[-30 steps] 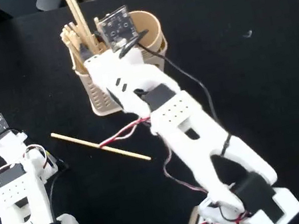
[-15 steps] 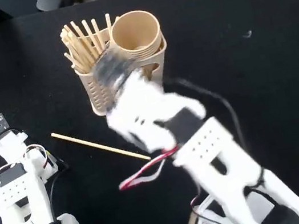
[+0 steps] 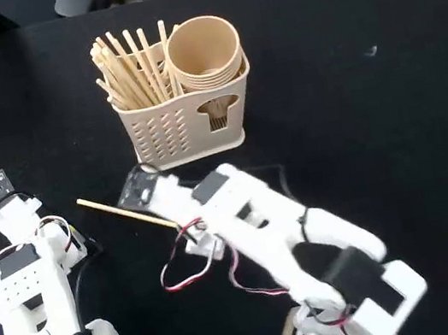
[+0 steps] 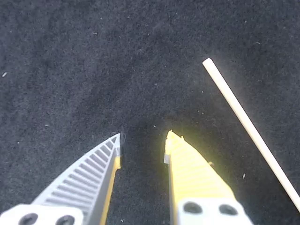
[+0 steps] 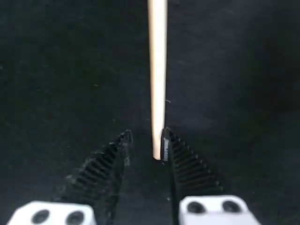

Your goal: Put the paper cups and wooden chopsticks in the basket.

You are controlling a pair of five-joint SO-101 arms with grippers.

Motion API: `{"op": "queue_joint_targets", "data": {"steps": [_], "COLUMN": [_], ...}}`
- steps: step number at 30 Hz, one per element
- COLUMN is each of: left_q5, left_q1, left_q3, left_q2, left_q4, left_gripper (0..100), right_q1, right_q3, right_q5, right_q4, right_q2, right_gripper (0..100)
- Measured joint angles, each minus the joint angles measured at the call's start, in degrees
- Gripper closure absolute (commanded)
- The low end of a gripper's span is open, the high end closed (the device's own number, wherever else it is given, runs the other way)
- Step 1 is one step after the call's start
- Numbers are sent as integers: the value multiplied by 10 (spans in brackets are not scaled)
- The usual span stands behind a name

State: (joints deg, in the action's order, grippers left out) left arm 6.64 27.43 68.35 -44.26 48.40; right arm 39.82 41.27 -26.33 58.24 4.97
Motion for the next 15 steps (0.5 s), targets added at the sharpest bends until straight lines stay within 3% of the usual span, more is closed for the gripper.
{"op": "queue_joint_targets", "data": {"steps": [9,12,15], "left_q5": [0,0,0], "left_q1": [0,0,0], "left_q3": [0,0,0], "left_q2": [0,0,0], "left_q4": [0,0,0], "left_gripper": [845,845,845], "right_q1": [18,-3,-7], "right_q3": [-40,-55,-67], "right_q5": [-2,-11,-33], "right_q4": [-21,-21,-25], "right_q2": [-56,-84,-106], "right_gripper": [899,987,990]}}
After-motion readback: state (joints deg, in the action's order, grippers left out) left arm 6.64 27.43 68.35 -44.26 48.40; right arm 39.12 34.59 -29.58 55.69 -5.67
